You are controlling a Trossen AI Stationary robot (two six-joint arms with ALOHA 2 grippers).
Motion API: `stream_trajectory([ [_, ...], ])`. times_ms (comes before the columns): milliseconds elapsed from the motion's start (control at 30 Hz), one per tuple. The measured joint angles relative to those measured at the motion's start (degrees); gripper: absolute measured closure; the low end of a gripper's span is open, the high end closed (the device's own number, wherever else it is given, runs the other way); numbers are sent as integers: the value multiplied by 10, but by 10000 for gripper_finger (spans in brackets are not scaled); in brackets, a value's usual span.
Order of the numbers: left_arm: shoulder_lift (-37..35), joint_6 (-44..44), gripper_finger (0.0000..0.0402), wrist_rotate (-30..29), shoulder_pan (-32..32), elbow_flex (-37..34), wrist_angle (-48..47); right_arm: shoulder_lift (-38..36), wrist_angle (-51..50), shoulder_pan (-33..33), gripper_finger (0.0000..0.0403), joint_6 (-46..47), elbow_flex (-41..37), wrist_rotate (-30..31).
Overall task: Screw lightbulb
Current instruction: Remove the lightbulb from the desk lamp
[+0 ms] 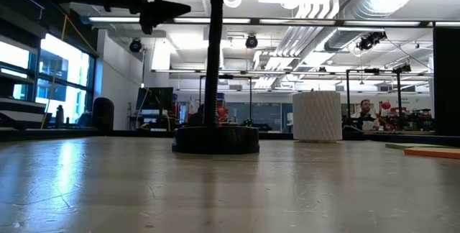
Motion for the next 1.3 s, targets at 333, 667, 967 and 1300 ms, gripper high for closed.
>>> stream_trajectory([
  [333, 0, 4, 149, 18, 39, 0, 28, -2, -15, -42, 105, 199, 0, 59],
  [667, 0, 53, 149, 67, 47, 0, 90, -1, 2, -105, 105, 283, 0, -42],
  [967, 10, 64, 149, 69, 47, 1, 88, -1, 5, -143, 105, 269, 0, -80],
  [1300, 30, 65, 149, 68, 47, 1, 92, -1, 2, -159, 147, 135, 0, -77],
])
